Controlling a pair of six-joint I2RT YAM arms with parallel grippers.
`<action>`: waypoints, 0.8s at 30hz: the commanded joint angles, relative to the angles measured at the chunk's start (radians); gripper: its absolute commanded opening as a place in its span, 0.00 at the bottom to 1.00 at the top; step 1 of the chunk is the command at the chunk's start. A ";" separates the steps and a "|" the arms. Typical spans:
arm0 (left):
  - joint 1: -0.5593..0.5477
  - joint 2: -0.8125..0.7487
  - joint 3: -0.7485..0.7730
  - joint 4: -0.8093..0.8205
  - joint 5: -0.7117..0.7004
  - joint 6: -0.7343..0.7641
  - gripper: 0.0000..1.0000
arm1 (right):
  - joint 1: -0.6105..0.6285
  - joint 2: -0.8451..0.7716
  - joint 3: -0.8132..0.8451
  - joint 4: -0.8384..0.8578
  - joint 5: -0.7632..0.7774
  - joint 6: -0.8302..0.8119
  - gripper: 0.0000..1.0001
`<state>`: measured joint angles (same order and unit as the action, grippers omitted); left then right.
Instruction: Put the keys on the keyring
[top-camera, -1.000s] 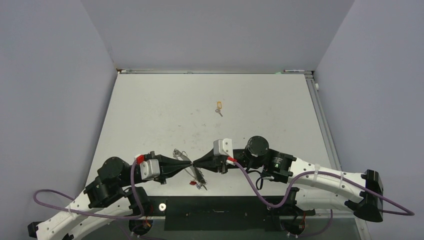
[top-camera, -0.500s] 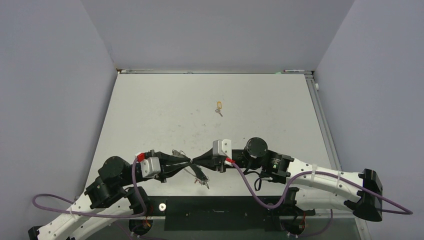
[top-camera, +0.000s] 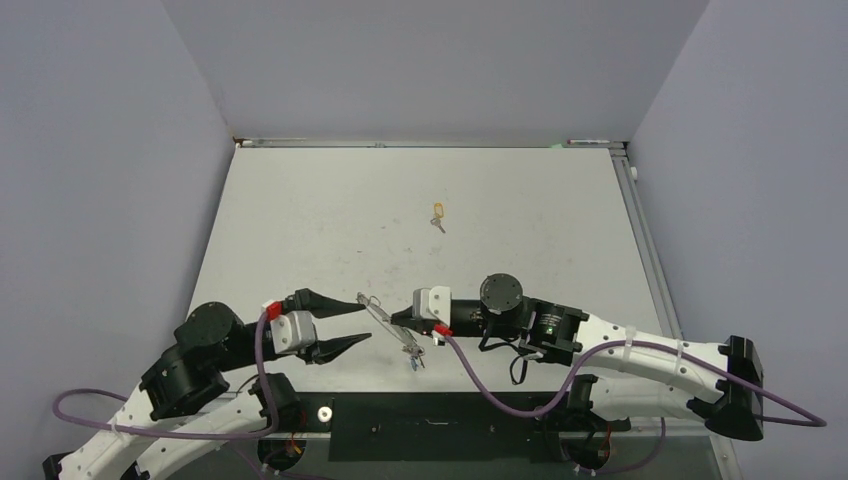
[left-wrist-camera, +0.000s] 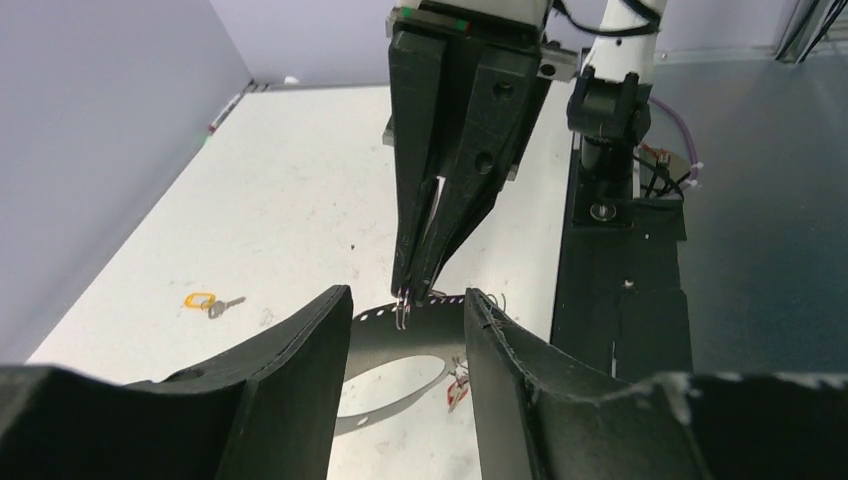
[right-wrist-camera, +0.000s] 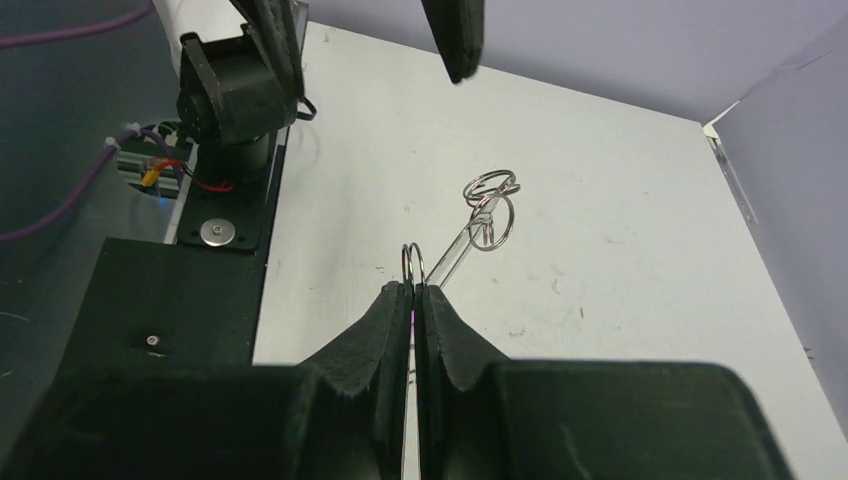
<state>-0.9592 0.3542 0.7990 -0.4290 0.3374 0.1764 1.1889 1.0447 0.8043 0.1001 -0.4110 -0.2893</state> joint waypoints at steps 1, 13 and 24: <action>0.004 0.110 0.100 -0.197 -0.028 0.050 0.42 | 0.060 0.008 0.105 -0.079 0.098 -0.105 0.05; -0.001 0.255 0.164 -0.252 0.026 0.057 0.30 | 0.178 0.036 0.169 -0.200 0.307 -0.184 0.05; -0.004 0.280 0.153 -0.251 0.059 0.048 0.29 | 0.182 0.043 0.181 -0.206 0.328 -0.188 0.05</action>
<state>-0.9592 0.6140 0.9211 -0.6964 0.3740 0.2226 1.3632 1.0985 0.9279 -0.1543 -0.1112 -0.4644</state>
